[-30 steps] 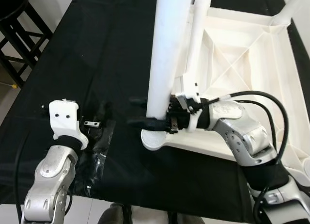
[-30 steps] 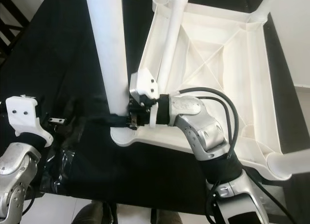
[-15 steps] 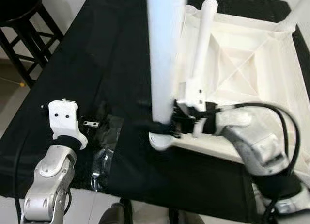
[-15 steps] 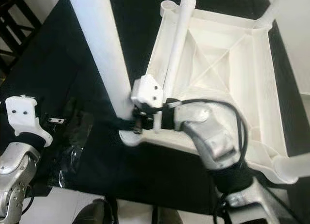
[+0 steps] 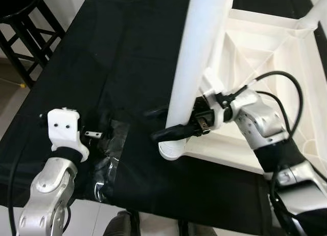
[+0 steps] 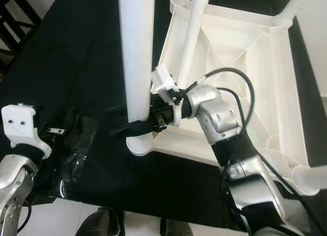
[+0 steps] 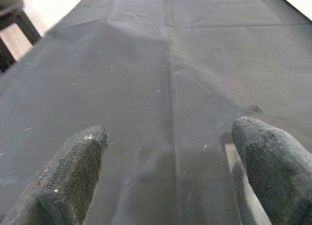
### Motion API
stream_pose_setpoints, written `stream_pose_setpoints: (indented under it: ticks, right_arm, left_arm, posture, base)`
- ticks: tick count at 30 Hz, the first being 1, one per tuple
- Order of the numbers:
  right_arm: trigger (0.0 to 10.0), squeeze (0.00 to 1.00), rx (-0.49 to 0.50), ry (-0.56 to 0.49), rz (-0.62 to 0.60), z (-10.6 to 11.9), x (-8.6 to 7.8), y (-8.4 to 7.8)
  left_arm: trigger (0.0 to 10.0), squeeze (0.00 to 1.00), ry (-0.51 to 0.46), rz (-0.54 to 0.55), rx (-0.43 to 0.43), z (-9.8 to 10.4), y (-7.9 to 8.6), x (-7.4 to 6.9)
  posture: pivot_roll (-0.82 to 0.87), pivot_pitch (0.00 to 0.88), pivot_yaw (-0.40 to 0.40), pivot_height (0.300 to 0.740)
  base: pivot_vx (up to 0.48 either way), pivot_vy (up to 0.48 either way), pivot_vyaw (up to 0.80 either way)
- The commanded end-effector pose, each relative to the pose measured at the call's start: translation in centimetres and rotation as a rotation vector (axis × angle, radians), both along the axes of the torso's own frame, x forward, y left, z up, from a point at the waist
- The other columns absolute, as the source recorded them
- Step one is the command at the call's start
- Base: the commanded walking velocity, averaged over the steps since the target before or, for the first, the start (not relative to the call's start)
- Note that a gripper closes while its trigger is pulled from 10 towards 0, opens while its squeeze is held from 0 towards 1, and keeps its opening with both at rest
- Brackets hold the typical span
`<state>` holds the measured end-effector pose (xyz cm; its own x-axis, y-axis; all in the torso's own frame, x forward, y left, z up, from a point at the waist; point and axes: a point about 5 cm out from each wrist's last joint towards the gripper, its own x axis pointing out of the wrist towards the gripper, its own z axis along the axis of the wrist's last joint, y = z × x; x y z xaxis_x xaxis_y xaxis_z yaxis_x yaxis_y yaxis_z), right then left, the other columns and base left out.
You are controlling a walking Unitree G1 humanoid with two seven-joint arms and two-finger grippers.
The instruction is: Building children table
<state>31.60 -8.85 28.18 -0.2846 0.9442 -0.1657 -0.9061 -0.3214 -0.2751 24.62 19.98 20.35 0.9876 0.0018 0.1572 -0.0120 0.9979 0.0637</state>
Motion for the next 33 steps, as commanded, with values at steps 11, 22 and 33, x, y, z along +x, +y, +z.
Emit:
stream_pose_setpoints:
  ticks: [11,22,33]
  right_arm:
    - [10.0,0.0,-0.172,-0.07,0.077,-0.6,1.2,1.6]
    - [10.0,0.0,-0.095,-0.061,0.091,0.2,1.6,1.9]
    - [10.0,0.0,-0.149,-0.093,0.11,-2.3,1.0,1.3]
  left_arm:
    - [10.0,0.0,0.028,0.038,0.046,0.0,0.9,-1.7]
    - [10.0,0.0,0.04,0.037,0.064,0.1,1.0,-2.1]
    - [10.0,0.0,0.038,0.025,0.065,0.2,0.6,-1.8]
  posture:
    - [0.13,0.419,-0.054,0.74]
    - [0.14,0.429,-0.046,0.74]
    - [0.1,0.419,-0.047,0.74]
  base:
    - [0.0,0.0,0.0]
    - [0.0,0.0,0.0]
    - [0.0,0.0,0.0]
